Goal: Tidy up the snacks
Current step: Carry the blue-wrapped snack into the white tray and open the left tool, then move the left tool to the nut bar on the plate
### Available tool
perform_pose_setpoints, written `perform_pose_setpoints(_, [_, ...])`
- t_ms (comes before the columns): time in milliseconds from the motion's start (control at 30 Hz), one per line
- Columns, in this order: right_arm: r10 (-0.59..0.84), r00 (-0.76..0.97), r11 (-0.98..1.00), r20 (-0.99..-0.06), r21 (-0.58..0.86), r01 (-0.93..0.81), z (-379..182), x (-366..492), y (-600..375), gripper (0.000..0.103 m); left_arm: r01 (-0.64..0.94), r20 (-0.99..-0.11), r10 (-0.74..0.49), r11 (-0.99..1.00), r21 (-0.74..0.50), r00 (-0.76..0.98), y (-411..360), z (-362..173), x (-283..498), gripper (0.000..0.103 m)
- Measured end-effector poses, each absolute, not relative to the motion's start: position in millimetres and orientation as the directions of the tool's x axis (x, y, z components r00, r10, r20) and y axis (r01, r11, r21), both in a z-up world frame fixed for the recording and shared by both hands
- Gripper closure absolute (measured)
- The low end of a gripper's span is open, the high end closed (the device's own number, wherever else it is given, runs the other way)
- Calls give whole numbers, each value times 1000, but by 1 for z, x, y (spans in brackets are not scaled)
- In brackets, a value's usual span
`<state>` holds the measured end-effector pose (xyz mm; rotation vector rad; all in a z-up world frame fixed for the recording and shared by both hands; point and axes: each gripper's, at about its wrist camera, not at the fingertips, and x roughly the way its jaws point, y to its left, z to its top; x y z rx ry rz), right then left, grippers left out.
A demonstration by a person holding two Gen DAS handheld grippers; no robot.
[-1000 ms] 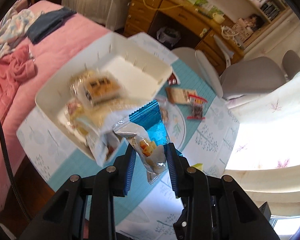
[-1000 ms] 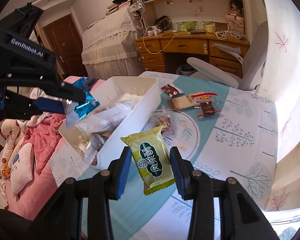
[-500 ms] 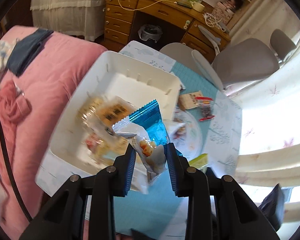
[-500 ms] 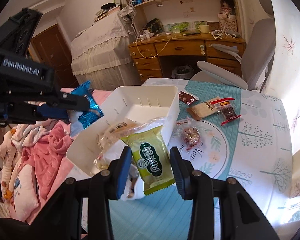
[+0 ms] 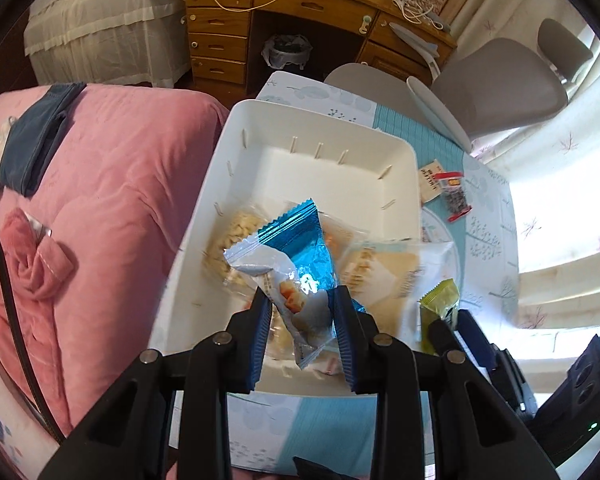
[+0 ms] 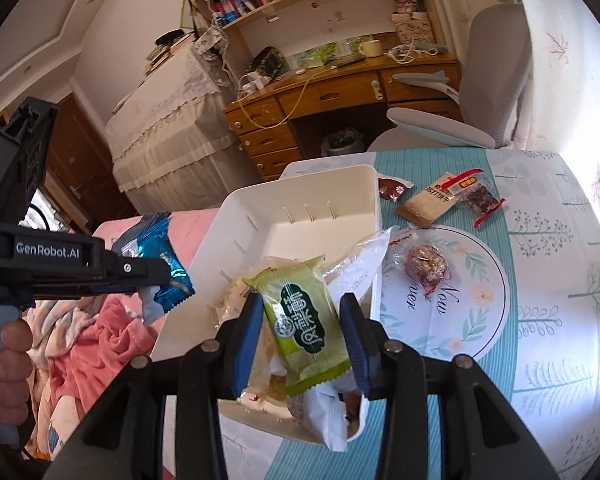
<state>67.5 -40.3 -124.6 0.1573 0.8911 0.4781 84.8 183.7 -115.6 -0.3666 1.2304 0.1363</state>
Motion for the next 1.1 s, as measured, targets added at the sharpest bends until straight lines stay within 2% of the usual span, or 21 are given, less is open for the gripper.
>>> perform_pose_setpoints(200, [442, 575, 897, -689, 348, -272, -124, 65, -39, 63, -269, -948, -102, 945, -188, 302, 194, -129, 90, 73])
perform_pose_setpoints(267, [446, 585, 895, -677, 358, -267, -121, 65, -40, 62, -270, -947, -109, 943, -195, 303, 196, -130, 91, 58])
perform_pose_setpoints(300, [446, 589, 895, -674, 360, -265, -120, 65, -39, 58, -271, -946, -114, 942, -200, 303, 197, -130, 92, 40])
perform_pose_setpoints(333, [441, 588, 897, -678, 356, -262, -119, 65, -39, 49, -272, -945, -116, 940, -204, 307, 198, -130, 93, 29])
perform_pose_setpoints(400, [436, 588, 900, -681, 349, -263, -117, 64, -38, 38, -270, -939, -127, 938, -219, 319, 199, -127, 93, 29])
perform_pose_setpoints(433, [432, 591, 902, -681, 345, -262, -116, 64, -37, 36, -268, -938, -132, 937, -223, 321, 199, -126, 94, 29])
perform_pose_setpoints(667, [411, 574, 911, -708, 339, -233, -110, 62, -48, 36, -263, -943, -156, 935, -237, 294, 195, -123, 99, 27])
perform_pose_setpoints(833, [389, 565, 920, -727, 332, -207, -112, 65, -65, 31, -211, -945, -178, 948, -240, 276, 181, -116, 109, 27])
perform_pose_setpoints(1100, [338, 543, 939, -768, 312, -144, -122, 81, -109, 30, -115, -929, -214, 959, -258, 302, 154, -92, 135, 27])
